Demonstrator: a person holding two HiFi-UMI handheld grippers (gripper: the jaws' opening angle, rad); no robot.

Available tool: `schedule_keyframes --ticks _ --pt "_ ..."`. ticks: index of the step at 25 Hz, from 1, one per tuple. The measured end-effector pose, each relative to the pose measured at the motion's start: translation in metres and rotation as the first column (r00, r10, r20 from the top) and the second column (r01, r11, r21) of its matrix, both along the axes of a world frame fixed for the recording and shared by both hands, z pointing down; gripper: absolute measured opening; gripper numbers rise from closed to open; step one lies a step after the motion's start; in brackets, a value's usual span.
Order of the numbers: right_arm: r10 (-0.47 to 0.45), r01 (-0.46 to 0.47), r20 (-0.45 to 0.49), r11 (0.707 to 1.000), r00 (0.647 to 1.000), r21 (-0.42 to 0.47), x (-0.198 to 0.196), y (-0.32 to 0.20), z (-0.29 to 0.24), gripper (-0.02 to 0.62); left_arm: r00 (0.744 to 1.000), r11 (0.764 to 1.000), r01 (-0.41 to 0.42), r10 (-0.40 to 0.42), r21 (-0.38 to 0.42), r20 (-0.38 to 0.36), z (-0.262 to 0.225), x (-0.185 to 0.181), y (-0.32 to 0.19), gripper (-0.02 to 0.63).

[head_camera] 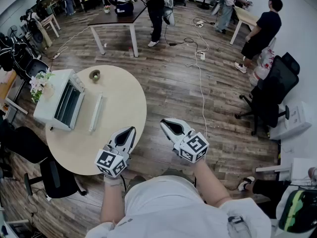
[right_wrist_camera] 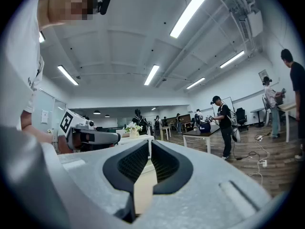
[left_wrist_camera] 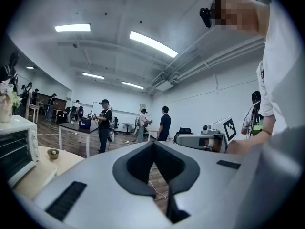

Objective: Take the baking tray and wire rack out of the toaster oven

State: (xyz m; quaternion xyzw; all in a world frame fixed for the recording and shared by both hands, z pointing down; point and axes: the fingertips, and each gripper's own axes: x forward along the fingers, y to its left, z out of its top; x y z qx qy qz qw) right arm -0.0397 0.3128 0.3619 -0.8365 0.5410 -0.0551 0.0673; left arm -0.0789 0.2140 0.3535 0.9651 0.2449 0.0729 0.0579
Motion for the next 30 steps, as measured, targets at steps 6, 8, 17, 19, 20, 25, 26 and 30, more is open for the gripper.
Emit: schedule_keyframes --ticks 6,8,17,19,20,25,26,30 --pt "-0.003 0.003 0.003 1.000 1.000 0.009 0.019 0.029 0.004 0.026 1.000 1.000 0.008 -0.008 0.003 0.013 0.006 0.020 0.029 0.000" --pt "-0.006 0.006 0.006 1.000 1.000 0.011 0.026 0.038 0.007 0.025 1.000 1.000 0.014 -0.014 0.007 0.019 0.010 0.027 0.037 0.000" --pt "-0.035 0.032 0.060 0.998 0.998 0.060 0.045 0.074 0.022 0.026 0.997 0.999 0.039 -0.040 0.019 0.061 0.028 0.041 0.068 0.000" --pt "-0.042 0.037 0.074 0.997 0.996 0.061 0.048 0.074 0.026 0.025 0.996 0.999 0.047 -0.048 0.021 0.073 0.034 0.043 0.067 0.000" --pt "-0.042 0.038 0.076 0.998 0.996 0.054 0.049 0.073 0.028 0.026 0.996 0.999 0.050 -0.051 0.022 0.078 0.036 0.044 0.065 0.000" --pt "-0.025 0.022 0.103 0.999 0.994 0.027 0.062 0.057 0.043 0.026 0.994 0.998 0.066 -0.066 0.001 0.091 0.049 0.054 0.044 0.000" --pt "-0.024 0.021 0.108 0.999 0.994 0.024 0.065 0.050 0.045 0.026 0.993 0.998 0.070 -0.070 -0.003 0.091 0.051 0.057 0.035 0.000" --pt "-0.028 0.028 0.119 1.000 0.993 -0.002 0.081 0.018 0.054 0.026 0.992 0.996 0.088 -0.086 -0.016 0.092 0.057 0.075 -0.001 0.000"
